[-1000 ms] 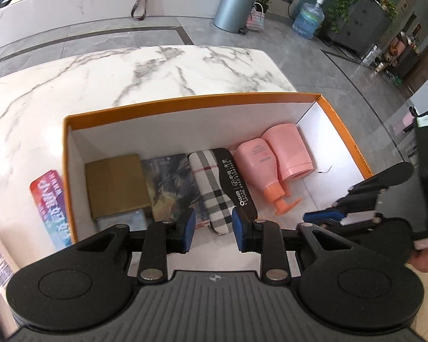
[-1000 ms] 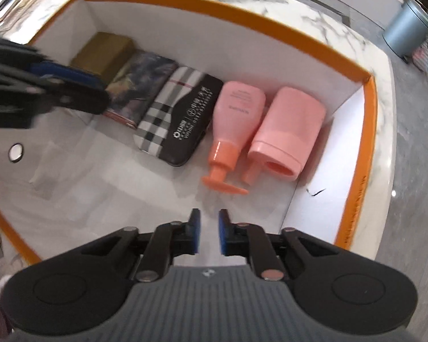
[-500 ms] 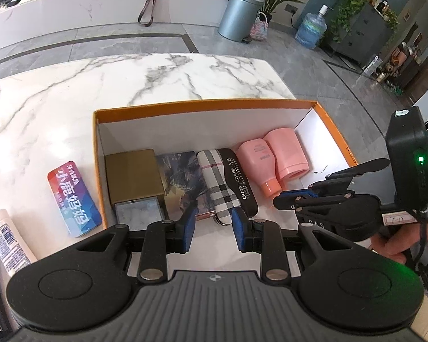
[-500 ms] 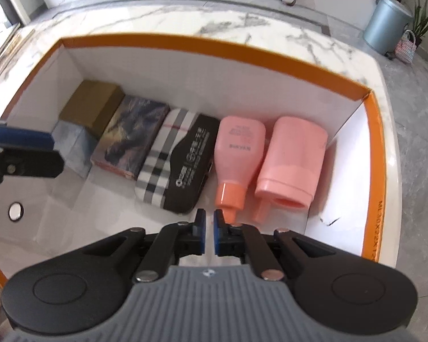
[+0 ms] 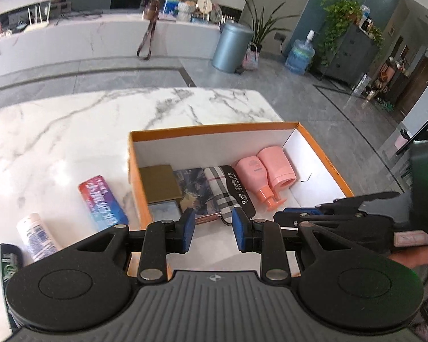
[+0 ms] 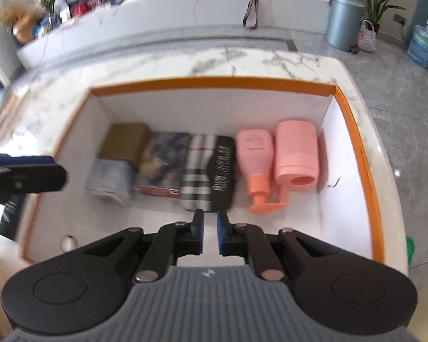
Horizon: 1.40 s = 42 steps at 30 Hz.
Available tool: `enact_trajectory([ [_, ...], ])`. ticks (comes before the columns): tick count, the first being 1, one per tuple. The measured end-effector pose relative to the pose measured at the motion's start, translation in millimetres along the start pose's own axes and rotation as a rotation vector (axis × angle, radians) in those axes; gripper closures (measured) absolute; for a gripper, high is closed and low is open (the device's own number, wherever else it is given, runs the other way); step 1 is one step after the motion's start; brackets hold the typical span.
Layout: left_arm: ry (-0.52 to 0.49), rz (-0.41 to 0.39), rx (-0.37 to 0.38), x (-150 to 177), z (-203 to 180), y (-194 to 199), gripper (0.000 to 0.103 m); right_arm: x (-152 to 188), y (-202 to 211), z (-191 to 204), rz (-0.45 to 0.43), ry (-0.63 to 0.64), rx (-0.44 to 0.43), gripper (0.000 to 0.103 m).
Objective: Organize rigid objects
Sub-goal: 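Move the left tool to the black shampoo bottle while the right approaches the white lotion tube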
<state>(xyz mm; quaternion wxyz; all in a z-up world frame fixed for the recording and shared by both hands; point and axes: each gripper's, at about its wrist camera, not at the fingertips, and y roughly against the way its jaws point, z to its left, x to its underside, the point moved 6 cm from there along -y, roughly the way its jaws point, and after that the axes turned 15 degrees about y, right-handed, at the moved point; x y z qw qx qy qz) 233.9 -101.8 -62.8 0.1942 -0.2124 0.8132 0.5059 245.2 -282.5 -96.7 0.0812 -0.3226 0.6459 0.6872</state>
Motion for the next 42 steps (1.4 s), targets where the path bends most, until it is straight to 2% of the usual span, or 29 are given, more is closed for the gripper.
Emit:
enact_trajectory([
  [5,-0.017,-0.080,-0.028,7.8,12.5,31.2,0.070,0.2,34.3,37.9,-0.113,-0.031,-0.016,0.091],
  [9,-0.001,-0.104,-0.032,14.4,28.3,52.3,0.070,5.2,51.9,67.0,-0.167,-0.030,-0.029,0.073],
  [12,0.031,-0.125,-0.076,19.8,44.1,65.1,0.067,11.2,59.1,85.0,-0.188,-0.033,-0.042,0.071],
  [16,0.043,-0.144,-0.119,29.7,64.1,78.2,0.059,15.9,61.6,110.3,-0.197,-0.031,-0.063,0.062],
  [18,0.043,-0.150,-0.148,36.5,74.8,84.1,0.056,18.2,61.2,126.0,-0.197,0.004,-0.063,0.062],
  [23,0.056,-0.135,-0.162,51.1,101.6,99.2,0.052,17.7,61.6,159.8,-0.216,0.083,-0.066,0.061],
  [29,0.095,-0.115,-0.189,59.0,131.4,108.5,0.051,15.2,55.1,197.4,-0.257,0.201,-0.072,0.061],
  [34,0.137,-0.083,-0.191,62.2,156.9,104.5,0.048,15.4,32.0,218.2,-0.212,0.222,-0.148,0.063],
  [37,0.166,-0.061,-0.197,60.8,169.7,97.2,0.047,11.2,15.8,226.3,-0.187,0.229,-0.164,0.064],
  [42,0.214,-0.040,-0.257,48.0,198.2,83.7,0.043,0.7,-10.5,234.5,-0.145,0.207,-0.177,0.064],
])
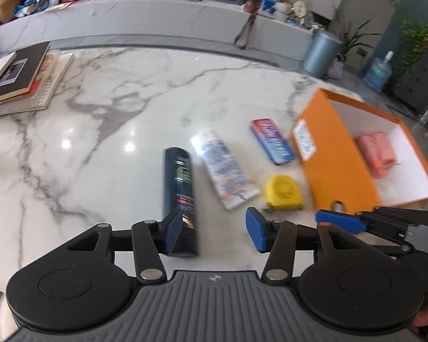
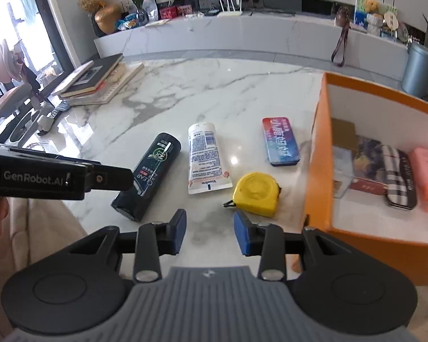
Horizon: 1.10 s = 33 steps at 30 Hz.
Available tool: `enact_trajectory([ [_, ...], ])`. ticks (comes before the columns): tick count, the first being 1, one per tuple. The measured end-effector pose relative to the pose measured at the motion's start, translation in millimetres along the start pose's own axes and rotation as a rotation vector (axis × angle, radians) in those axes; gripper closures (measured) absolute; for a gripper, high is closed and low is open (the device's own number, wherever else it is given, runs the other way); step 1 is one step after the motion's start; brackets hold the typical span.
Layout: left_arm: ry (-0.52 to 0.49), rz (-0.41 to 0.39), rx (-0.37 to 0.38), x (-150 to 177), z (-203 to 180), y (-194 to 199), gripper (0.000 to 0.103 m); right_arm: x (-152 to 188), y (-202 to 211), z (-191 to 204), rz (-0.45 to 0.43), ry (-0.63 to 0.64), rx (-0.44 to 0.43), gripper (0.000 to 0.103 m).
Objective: Organize rigid objects
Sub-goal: 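Move the left tool to the black shampoo bottle while the right approaches the white lotion tube, then grasp the black shampoo bottle with the left tool while the right grasps the white tube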
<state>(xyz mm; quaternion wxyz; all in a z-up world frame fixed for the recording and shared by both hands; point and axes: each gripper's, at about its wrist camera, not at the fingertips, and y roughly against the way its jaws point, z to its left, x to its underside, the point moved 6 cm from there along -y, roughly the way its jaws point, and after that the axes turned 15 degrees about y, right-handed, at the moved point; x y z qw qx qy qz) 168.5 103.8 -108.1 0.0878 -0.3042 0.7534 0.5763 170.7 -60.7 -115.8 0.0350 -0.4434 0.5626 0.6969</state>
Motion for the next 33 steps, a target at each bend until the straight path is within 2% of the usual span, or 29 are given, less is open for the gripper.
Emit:
enact_trajectory([
  [3,0.020,0.008,-0.039,-15.9,12.1,-17.7,0.042,-9.9,-16.1,0.9,0.013,0.001,-0.007,0.064],
  [9,0.122,0.122,-0.071,-32.0,34.1,-62.2,0.043,-32.4,-49.6,-0.2,0.045,0.012,-0.005,0.064],
  [14,0.154,0.191,-0.076,-32.1,39.6,-81.1,0.055,-46.3,-73.6,-3.5,0.067,0.031,-0.002,0.064],
  [15,0.163,0.205,-0.064,-31.5,40.2,-83.3,0.056,-48.7,-78.5,-3.9,0.074,0.040,-0.001,0.064],
  [17,0.183,0.220,-0.031,-30.6,41.3,-85.1,0.064,-53.0,-88.2,-3.2,0.086,0.062,-0.005,0.062],
  [23,0.264,0.173,-0.037,-43.5,54.8,-84.4,0.067,-64.3,-112.7,-3.6,0.110,0.086,-0.019,0.061],
  [26,0.297,0.148,-0.031,-50.7,61.7,-87.3,0.067,-71.2,-125.0,-3.5,0.121,0.082,-0.026,0.056],
  [33,0.330,0.139,-0.004,-53.9,65.2,-91.3,0.067,-75.1,-146.3,-3.0,0.163,0.070,-0.028,0.052],
])
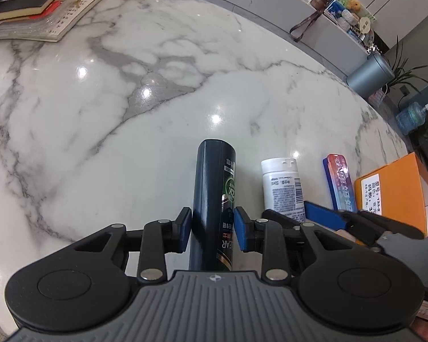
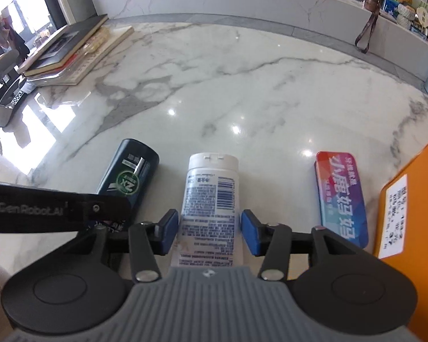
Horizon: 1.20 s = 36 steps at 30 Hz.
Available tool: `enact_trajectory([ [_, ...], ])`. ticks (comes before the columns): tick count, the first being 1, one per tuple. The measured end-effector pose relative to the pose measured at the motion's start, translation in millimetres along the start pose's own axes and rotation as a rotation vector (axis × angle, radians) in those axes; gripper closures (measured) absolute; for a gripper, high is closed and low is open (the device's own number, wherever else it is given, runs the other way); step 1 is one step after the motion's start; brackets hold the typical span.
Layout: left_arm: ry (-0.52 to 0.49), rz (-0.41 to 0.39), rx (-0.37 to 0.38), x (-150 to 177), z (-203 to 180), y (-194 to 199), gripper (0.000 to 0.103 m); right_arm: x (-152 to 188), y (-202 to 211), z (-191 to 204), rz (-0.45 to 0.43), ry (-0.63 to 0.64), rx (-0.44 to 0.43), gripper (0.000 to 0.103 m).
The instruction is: Organize rigid objects
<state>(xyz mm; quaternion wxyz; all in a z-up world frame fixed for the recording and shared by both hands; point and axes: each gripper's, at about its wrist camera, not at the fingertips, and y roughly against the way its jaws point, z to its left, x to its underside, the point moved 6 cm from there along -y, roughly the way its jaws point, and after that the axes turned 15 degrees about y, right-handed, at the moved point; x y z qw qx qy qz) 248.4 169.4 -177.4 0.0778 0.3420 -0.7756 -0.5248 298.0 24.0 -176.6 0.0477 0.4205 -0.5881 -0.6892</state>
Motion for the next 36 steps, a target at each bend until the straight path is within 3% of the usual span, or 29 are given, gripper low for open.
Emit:
enact_trajectory([
  [5,-0.028,0.013,-0.005,2.6,-4.2,-5.0,0.067,2.0,-3.0,5.2,0.001,0.029,0.020,0.052],
  [8,-0.020,0.041,-0.002,4.2,-3.1,-9.7,0.067,3.4,-1.1,3.9,0.011,0.005,0.014,0.053],
  [15,-0.053,0.024,-0.024,8.6,-5.3,-5.2,0.067,16.5,11.3,2.2,0.030,-0.059,-0.005,0.054],
  [27,-0.221,-0.070,0.062,40.7,-52.1,58.2,0.067,37.8,88.2,-10.7,-0.068,-0.089,-0.004,0.056],
  [28,-0.233,-0.081,0.071,42.9,-57.6,64.9,0.067,38.0,97.4,-12.2,-0.086,-0.090,0.001,0.089],
  [29,-0.248,-0.093,0.081,45.0,-64.3,72.7,0.067,37.8,106.9,-13.8,-0.105,-0.087,0.009,0.088],
  [30,-0.259,-0.105,0.090,47.1,-70.4,78.6,0.067,37.6,114.9,-15.3,-0.119,-0.094,-0.009,0.103],
  [33,-0.302,-0.132,0.105,52.4,-91.3,90.5,0.067,37.4,138.7,-21.4,-0.159,-0.100,-0.010,0.103],
  [36,-0.321,-0.123,0.068,59.2,-99.2,86.8,0.067,40.0,145.6,-23.0,-0.159,-0.088,0.001,0.103],
])
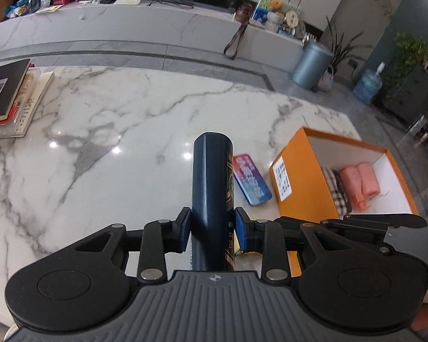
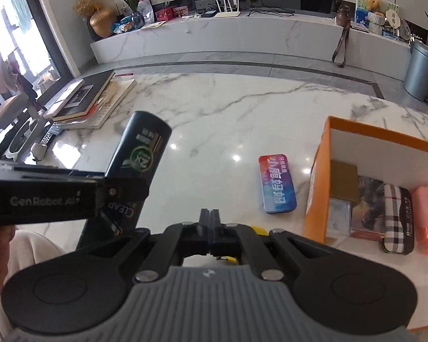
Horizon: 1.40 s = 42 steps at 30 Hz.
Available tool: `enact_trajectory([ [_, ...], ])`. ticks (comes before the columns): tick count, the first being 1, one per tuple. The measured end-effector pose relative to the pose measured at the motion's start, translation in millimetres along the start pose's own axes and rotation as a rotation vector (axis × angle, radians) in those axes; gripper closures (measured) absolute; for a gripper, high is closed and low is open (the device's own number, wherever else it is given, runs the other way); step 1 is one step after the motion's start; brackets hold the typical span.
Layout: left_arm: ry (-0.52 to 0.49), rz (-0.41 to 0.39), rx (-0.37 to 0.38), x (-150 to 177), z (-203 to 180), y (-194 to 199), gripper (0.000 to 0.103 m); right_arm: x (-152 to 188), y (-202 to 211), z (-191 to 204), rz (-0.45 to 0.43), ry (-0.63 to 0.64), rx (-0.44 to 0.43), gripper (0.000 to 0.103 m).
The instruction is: Organize rigid objects
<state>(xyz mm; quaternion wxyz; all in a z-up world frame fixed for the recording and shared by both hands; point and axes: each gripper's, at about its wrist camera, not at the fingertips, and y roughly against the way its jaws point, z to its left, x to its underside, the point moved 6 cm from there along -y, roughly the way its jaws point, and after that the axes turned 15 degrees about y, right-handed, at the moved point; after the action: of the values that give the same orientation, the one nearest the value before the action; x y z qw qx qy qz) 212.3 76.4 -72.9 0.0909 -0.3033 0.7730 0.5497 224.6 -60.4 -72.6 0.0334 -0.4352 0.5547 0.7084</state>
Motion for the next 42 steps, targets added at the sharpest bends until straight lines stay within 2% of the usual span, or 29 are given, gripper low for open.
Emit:
enact_trajectory([
  [6,0.023,0.060,-0.070,24.1,19.7,-11.3,0.067,30.3,-1.7,3.1,0.024,-0.041,-0.060,0.103],
  [12,0.055,0.131,-0.121,37.4,47.8,-26.7,0.067,56.0,-19.4,9.8,0.075,-0.115,-0.102,0.096],
  [16,0.045,0.166,-0.116,40.5,53.3,-28.0,0.067,60.4,-30.4,15.1,0.102,-0.134,-0.115,0.085],
  [19,0.010,0.207,-0.096,52.4,48.8,-26.0,0.067,71.2,-30.1,18.0,0.150,-0.110,-0.135,0.081],
  [24,-0.106,0.195,-0.095,66.2,29.2,-22.4,0.066,98.2,-22.2,29.7,0.233,-0.020,-0.197,0.078],
  [27,-0.123,0.204,-0.074,71.4,23.5,-22.5,0.066,113.3,-17.4,38.8,0.269,0.046,-0.237,0.074],
  [31,-0.151,0.185,-0.061,76.6,18.6,-16.0,0.066,121.0,-11.3,48.8,0.297,0.172,-0.266,0.060],
  [35,-0.168,0.167,-0.047,79.3,11.2,-7.3,0.067,136.5,-13.8,65.4,0.343,0.380,-0.261,0.051],
  [40,-0.162,0.149,-0.050,80.3,9.7,-2.2,0.067,142.2,-19.2,75.4,0.330,0.457,-0.269,0.050],
  [42,-0.165,0.142,-0.053,80.3,8.2,-0.8,0.067,143.0,-18.9,79.0,0.310,0.488,-0.265,0.055],
])
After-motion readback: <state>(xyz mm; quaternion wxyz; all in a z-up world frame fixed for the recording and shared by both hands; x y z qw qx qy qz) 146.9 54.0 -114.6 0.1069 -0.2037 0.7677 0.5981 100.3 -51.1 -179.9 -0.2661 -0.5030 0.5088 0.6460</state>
